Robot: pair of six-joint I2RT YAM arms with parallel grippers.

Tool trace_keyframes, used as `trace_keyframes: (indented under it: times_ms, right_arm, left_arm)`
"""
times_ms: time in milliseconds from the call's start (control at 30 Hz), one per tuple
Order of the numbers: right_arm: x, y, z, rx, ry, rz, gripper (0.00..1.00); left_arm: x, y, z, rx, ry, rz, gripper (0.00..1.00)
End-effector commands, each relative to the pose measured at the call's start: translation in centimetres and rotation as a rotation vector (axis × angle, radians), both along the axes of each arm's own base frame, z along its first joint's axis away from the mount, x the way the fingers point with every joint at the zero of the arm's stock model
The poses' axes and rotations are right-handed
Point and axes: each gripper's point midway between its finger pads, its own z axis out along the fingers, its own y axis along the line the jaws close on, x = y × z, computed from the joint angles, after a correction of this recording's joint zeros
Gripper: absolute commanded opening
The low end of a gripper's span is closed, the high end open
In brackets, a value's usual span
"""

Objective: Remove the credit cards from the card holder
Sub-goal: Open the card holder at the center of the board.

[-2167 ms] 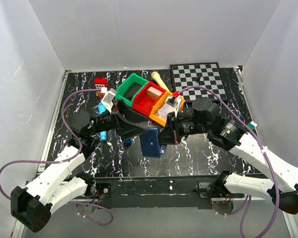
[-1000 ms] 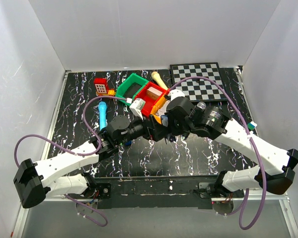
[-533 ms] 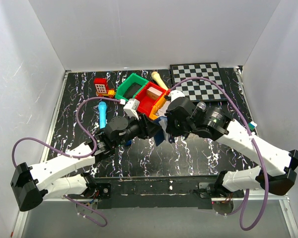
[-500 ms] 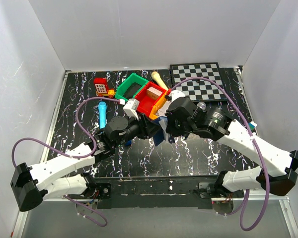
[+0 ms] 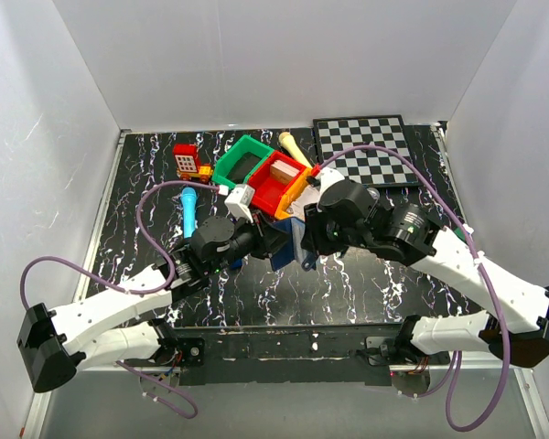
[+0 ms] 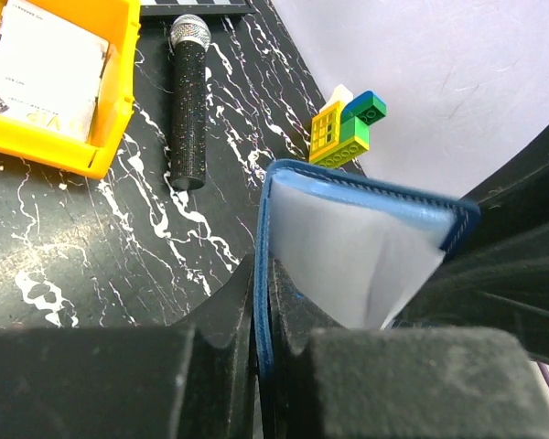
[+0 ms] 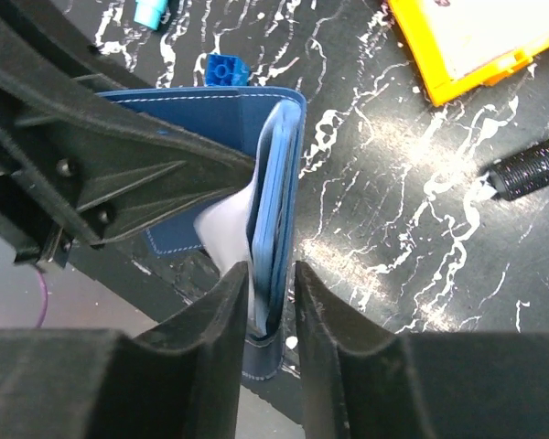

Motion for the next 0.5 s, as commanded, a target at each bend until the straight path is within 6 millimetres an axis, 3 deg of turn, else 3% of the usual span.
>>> trace_keyframes:
  times_ms: [0,133,467]
  right_arm:
    - [-0.6,0.7,2.4,0.118,-0.019,0.032,0.37]
    - [-0.7,0.2,2.3,0.136,0.0,0.031,0.42]
    - [-1.1,0.7,1.5,0.195,0.066,0.057,0.45]
  left_arm:
    - [-0.4,0.8,0.9,-0.028,-0.019,0.007,0.0]
    - [-0.4,1.2,1.1,-0.035,-0.019,0.019,0.0]
    - [-0.9,1.7,1.3,-0.018,-0.002,0.019,0.0]
